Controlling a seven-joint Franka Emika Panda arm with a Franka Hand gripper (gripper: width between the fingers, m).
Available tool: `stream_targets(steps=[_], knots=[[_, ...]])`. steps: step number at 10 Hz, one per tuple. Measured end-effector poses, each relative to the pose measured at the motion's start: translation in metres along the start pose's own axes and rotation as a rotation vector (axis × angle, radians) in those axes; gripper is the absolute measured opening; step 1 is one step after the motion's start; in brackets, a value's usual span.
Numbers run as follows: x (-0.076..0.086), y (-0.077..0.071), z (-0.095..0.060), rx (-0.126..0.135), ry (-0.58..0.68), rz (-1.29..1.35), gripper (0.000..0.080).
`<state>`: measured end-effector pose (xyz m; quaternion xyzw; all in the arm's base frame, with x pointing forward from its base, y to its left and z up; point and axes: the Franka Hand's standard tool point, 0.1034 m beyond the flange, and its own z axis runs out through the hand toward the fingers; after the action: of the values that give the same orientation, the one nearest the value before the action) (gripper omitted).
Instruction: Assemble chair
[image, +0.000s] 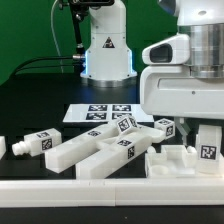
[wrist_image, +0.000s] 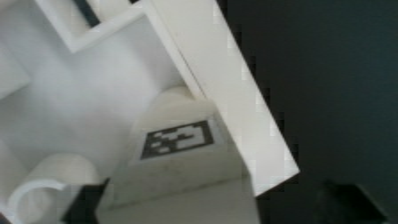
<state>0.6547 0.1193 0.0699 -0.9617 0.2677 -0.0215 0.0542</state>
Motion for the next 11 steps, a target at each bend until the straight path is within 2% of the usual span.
stream_targets(steps=[1, 11], knots=[[0.0004, 0.0010, 0.0001, -0.002, 0.000, 0.103, 0.0289], [0.0006, 0.0010, 0.0011, 0.004, -0.004, 0.895, 0.0290]])
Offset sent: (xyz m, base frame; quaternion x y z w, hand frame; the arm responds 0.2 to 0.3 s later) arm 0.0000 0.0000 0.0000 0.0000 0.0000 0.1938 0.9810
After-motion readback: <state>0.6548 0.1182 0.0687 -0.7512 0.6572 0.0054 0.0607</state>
